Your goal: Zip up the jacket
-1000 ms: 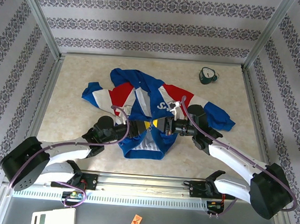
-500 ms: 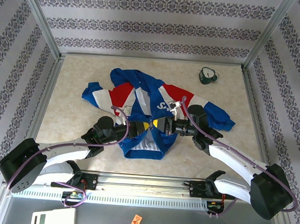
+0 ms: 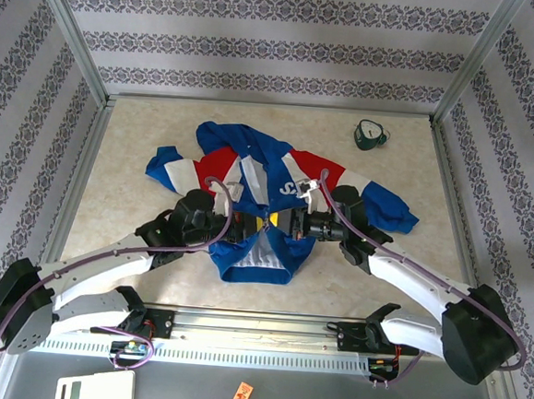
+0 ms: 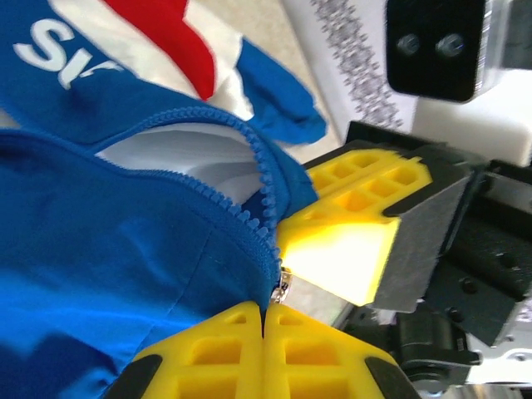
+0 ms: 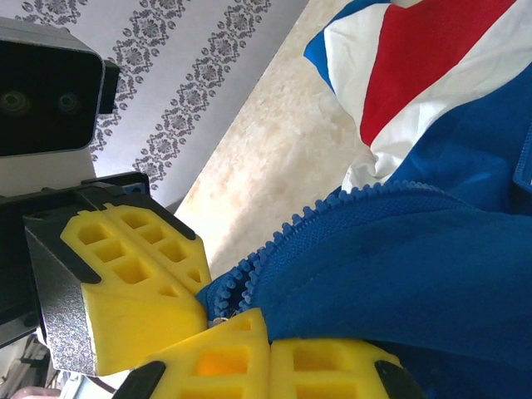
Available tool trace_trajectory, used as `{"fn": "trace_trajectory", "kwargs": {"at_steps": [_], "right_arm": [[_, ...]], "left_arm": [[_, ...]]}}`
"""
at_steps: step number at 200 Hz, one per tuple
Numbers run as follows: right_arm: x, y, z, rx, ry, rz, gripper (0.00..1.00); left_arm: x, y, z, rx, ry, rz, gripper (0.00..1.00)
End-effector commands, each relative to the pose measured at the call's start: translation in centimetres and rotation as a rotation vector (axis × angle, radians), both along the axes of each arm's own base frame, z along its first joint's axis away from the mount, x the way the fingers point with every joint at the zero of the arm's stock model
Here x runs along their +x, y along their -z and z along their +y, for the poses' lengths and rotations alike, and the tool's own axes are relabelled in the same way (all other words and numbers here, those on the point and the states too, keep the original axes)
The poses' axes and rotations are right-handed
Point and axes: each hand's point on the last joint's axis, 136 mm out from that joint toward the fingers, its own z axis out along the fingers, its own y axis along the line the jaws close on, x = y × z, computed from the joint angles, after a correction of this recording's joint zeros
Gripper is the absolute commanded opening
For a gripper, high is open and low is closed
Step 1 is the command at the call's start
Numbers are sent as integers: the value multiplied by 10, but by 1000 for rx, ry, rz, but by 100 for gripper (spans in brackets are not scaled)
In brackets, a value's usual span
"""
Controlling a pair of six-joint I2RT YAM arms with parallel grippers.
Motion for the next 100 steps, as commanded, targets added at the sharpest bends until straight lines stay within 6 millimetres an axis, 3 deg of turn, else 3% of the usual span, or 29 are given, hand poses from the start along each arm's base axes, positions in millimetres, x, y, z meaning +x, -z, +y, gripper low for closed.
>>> {"fn": "trace_trajectory", "kwargs": {"at_steps": [1,21,47,75,100], "right_arm": [[17,-13,4,27,40,-36,0],[20,-6,7,26,35,-18,0],[22,1,12,29,14,-16,0],[17,-1,15,14,-37,-29,36],[10,-3,9,-15,-52,-51,51]], "left_arm": [[-22,36,9,196,62,94,0],[-28,46,8,273,80,135,0],[-34,55,25,446,89,197,0],[-39,50,32,556,147,270,0],[-41,42,33,601,189,329,0]]}}
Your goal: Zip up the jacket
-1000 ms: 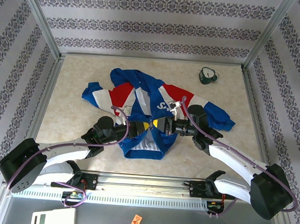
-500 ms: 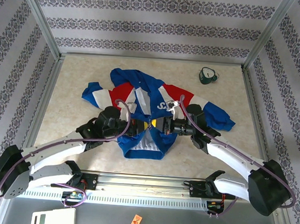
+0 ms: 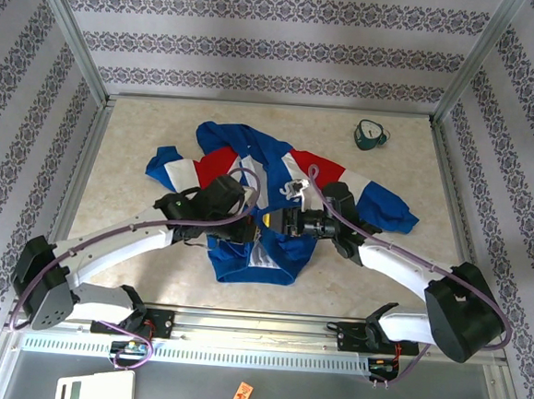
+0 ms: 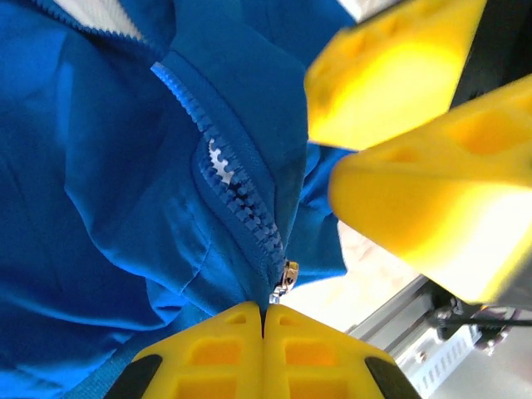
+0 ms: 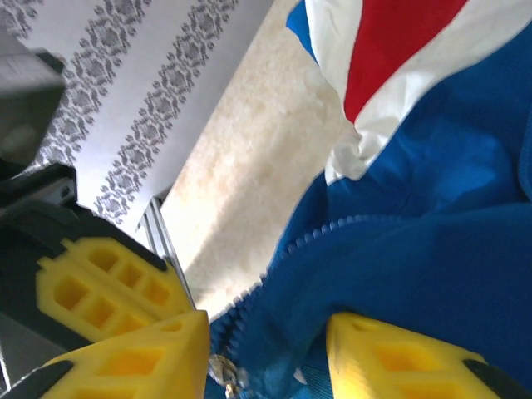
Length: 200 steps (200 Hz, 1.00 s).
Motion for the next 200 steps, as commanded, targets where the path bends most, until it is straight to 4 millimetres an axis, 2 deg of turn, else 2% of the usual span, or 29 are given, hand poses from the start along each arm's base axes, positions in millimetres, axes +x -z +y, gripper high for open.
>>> {"fn": "trace_trajectory", "kwargs": {"at_steps": [1,53,74,83,91,111,128,142,159,173,200], "right_arm": [[1,-23,-2,10,-20,-98,51],[-15,-31,-26,-23,37,-164,59],[-24,-31,-34,-47,46,-192,59],[-31,-30,-34,-55,37,-203,55],[-37,-29,-32,-63,26,-215,48],[-61,-25,-19,-74,-33,-257,21],[-80,-26,-3,-16,-107,-270,16],[-91,-23,8,2,-160,-264,18],[-96,-19,18,2,-201,-264,27],[-95,-17,21,-3,-205,-266,37],[-89,-16,24,-21,-198,-291,45]], "left_arm": [[-27,10,21,146,83,136,0],[-27,-14,28,175,106,242,0],[-25,-18,27,156,94,274,0],[-24,-19,26,152,89,287,0],[-24,-20,25,146,84,299,0],[-21,-22,23,142,70,317,0],[-18,-26,20,136,59,323,0],[-15,-30,16,125,49,324,0],[-13,-33,14,119,42,331,0],[-12,-34,12,118,39,333,0],[-10,-36,10,116,38,339,0]]}}
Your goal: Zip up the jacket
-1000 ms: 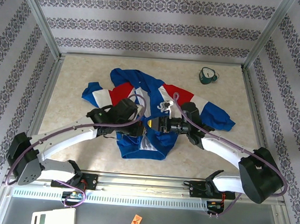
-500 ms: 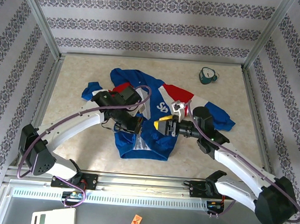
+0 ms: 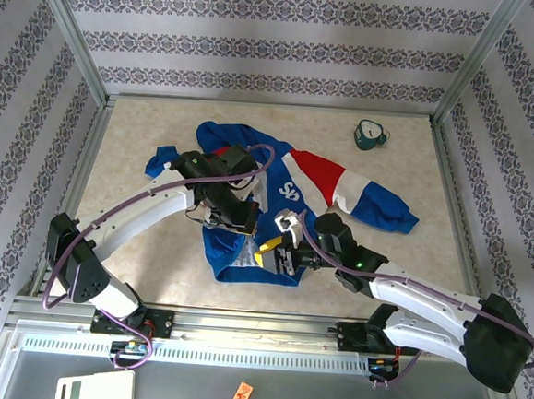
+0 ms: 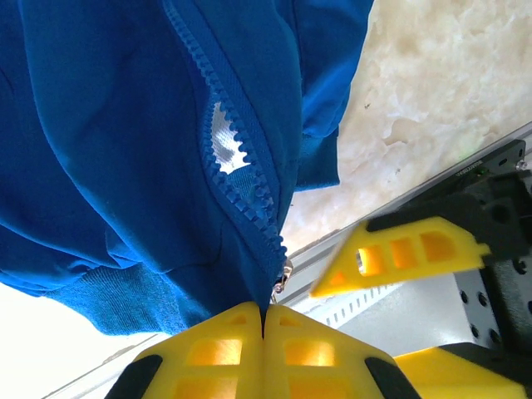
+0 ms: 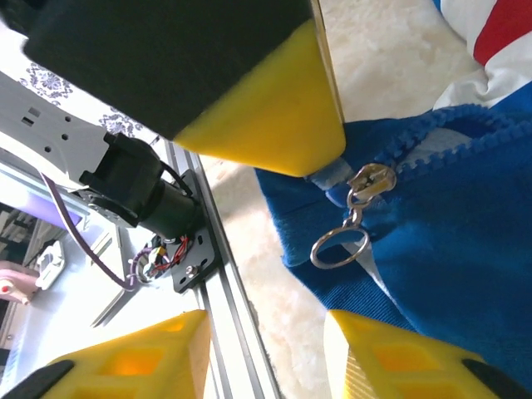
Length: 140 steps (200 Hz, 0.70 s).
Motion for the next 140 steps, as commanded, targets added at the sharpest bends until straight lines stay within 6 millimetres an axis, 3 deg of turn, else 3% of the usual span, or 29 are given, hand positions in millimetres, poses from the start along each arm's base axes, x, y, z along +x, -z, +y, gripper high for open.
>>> {"fn": "trace_trajectory", "kwargs": {"at_steps": [1,67,106,140], "right_arm": [[5,-15,7,37,-7,-79,45],[23,-9,9,-28,47,-129,53],[34,-10,17,-49,53,-150,52],[44,-3,12,-111,98,-161,25]], "left_arm": [[-3,-4,3,8,-24,47,0],[1,-5,0,-3,-33,41,0],[2,-6,0,-3,-37,34,0],[0,-6,3,4,-38,29,0]]}}
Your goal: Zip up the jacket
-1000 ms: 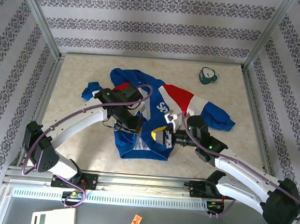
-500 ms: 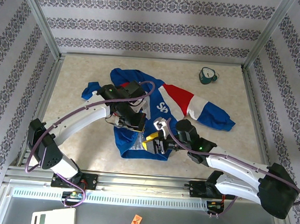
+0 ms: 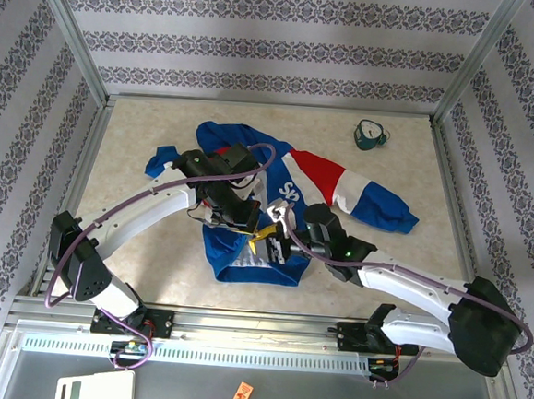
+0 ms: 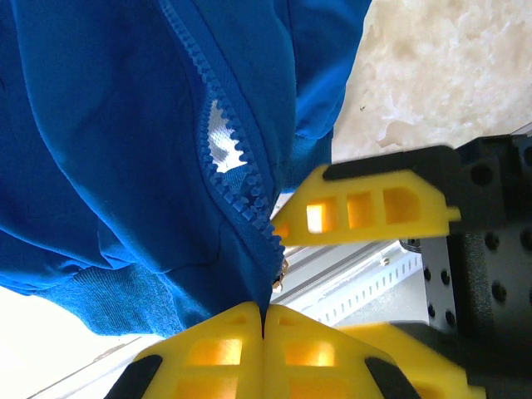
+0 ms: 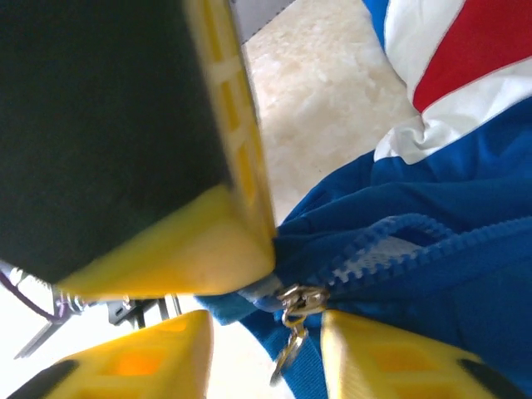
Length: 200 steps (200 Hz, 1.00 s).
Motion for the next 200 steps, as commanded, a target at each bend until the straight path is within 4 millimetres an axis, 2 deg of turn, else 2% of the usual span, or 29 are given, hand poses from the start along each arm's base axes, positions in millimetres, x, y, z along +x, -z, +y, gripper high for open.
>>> {"fn": "trace_trajectory", "kwargs": {"at_steps": [1,24,88,114,175,200], "right_arm": [[9,-6,-1,-34,32,-57,25],[11,-4,-7,-60,55,-81,20],[11,-2,-7,-74,38,-98,20],[10,-5,-6,-85,20,-113,0],[20,-6,-17,-166,67,-146,0],[26,-5,-18,-173,83,-134,0]], "left_arm": [[-1,-6,6,6,-20,13,0],[-3,-7,9,11,-23,5,0],[-4,-7,10,6,-20,-3,0],[-5,-7,10,0,-17,-4,0],[-19,2,8,-36,10,22,0],[-27,11,16,2,19,36,0]]}}
